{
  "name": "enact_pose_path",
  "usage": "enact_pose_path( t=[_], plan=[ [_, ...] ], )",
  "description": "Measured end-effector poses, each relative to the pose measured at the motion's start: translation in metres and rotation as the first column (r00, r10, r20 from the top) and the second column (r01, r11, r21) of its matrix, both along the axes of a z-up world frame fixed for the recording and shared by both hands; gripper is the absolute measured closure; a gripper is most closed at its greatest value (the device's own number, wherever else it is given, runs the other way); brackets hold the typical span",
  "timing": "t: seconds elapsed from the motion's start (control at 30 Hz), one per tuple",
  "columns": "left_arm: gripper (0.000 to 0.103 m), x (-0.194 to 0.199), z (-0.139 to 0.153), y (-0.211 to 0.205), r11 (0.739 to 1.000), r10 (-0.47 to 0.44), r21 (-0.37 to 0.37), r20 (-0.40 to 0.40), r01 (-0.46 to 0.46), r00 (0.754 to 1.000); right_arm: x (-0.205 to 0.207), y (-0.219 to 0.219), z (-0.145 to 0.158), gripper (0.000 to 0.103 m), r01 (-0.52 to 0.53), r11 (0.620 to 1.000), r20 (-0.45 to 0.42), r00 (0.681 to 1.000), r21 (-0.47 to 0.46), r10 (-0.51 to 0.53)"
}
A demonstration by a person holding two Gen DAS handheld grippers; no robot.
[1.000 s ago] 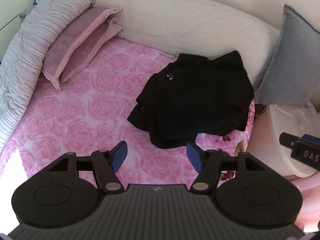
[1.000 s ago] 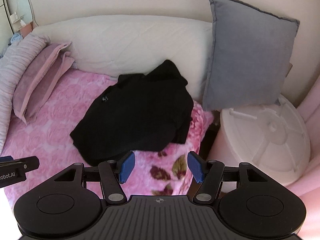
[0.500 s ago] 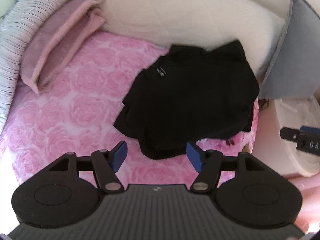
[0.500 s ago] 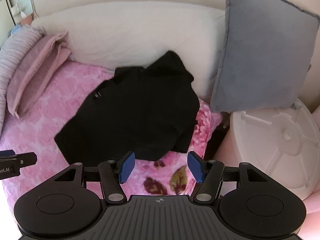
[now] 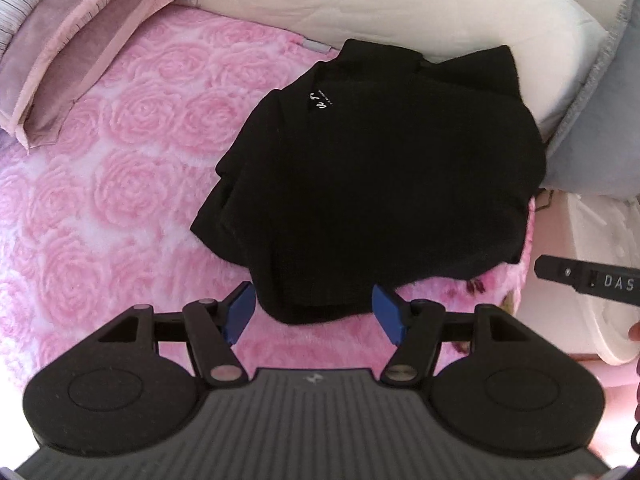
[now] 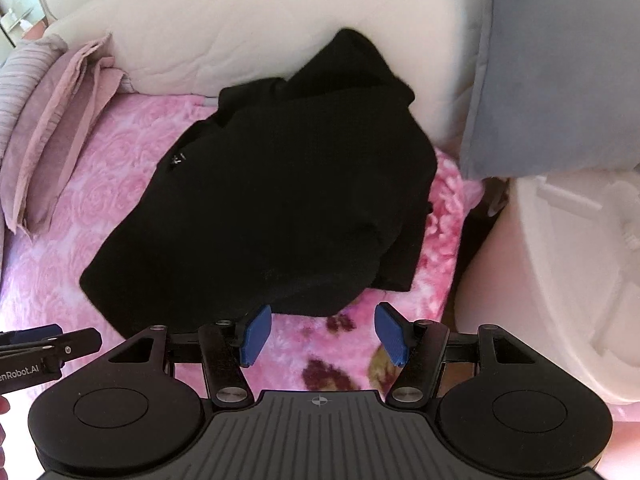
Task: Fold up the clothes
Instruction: 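Grasp the black garment with both grippers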
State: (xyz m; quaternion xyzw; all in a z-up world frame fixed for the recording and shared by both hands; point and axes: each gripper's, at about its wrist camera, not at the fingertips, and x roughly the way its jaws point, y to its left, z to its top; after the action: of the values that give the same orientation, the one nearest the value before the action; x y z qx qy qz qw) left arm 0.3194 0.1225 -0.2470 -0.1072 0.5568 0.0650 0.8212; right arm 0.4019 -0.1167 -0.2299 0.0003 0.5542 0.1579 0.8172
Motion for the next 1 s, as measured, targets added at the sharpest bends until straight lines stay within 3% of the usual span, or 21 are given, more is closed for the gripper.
enact_pose_path(
  t=[0.57,0.67,0.77,0.83,0.87,0.9,1.0],
  plan=[
    [0.042,0.044,-0.068,0.029,0.997,0.061,-0.043,-0.044,-0.063,0.997,0.059,0.010,-0.069,0.041,0.123,0.991,-0.039,0.992,0.048,-0.121],
    [0.047,0.052,-0.080,0.026,0.997,0.056,-0.055,-0.055,-0.059,0.997,0.062,0.013,-0.079,0.041,0.120,0.992,-0.034,0.992,0.029,-0.119],
    [0.060,0.057,-0.087,0.023,0.998,0.040,-0.055,-0.062,-0.044,0.997,0.065,0.016,-0.089,0.041,0.116,0.993,-0.030,0.993,0.010,-0.116],
    [0.080,0.057,-0.086,0.021,0.997,0.030,-0.063,-0.058,-0.033,0.998,0.066,0.021,-0.092,0.055,0.084,0.996,-0.023,0.996,-0.014,-0.084],
    [0.085,0.057,-0.085,0.021,0.997,0.025,-0.066,-0.056,-0.028,0.998,0.065,0.024,-0.091,0.072,0.055,0.998,-0.017,0.998,-0.017,-0.056],
    [0.090,0.057,-0.085,0.020,0.997,0.020,-0.070,-0.053,-0.023,0.998,0.064,0.027,-0.089,0.083,0.030,0.999,-0.010,0.999,-0.021,-0.030],
    [0.095,0.049,-0.071,0.023,0.995,0.027,-0.092,-0.013,-0.028,1.000,0.059,0.028,-0.080,0.098,-0.001,1.000,0.002,1.000,-0.020,0.001]
  ],
)
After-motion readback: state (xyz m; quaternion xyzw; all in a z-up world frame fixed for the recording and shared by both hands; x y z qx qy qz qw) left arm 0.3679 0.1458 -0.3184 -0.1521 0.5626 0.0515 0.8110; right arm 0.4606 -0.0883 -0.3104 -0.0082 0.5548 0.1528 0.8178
